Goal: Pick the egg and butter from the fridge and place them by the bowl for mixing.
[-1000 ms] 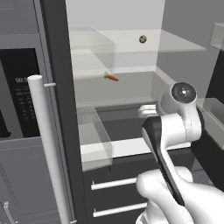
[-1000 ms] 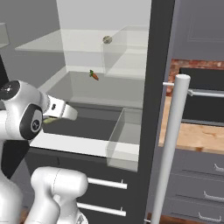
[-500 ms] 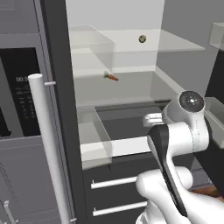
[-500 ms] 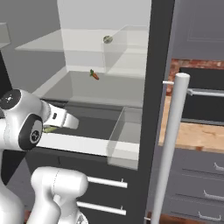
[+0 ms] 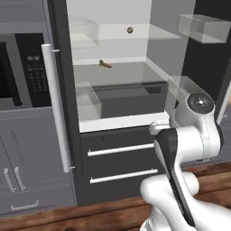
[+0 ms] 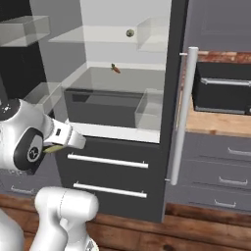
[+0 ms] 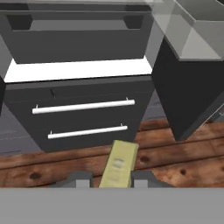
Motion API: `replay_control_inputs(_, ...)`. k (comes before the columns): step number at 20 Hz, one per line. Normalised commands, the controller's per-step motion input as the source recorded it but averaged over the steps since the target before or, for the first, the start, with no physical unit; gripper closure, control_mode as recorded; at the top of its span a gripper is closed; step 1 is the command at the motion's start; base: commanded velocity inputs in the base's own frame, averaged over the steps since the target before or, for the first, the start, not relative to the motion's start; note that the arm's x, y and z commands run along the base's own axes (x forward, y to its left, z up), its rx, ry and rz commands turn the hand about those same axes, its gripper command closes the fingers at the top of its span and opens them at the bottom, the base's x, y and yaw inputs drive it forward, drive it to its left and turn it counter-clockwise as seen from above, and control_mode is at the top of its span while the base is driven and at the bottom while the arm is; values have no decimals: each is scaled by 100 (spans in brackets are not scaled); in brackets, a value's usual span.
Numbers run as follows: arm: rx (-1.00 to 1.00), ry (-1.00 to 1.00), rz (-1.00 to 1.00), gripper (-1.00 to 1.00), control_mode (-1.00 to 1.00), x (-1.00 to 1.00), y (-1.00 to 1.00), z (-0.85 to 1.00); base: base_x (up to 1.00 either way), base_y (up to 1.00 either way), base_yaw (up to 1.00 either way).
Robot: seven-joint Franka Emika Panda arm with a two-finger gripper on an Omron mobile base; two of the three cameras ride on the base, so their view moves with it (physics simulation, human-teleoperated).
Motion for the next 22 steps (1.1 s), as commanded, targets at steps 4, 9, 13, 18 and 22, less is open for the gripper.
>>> replay_control_inputs(4,0,0,0,100,100,0,0,0,-39,-31,-6)
replay_control_inputs(9,0,0,0,100,100,0,0,0,-11,-16,-1)
replay_control_inputs(13,0,0,0,100,100,0,0,0,-5,0,4)
replay_control_inputs(18,0,0,0,100,100,0,0,0,-30,0,15)
replay_control_inputs(22,0,0,0,100,100,0,0,0,-23,0,-53)
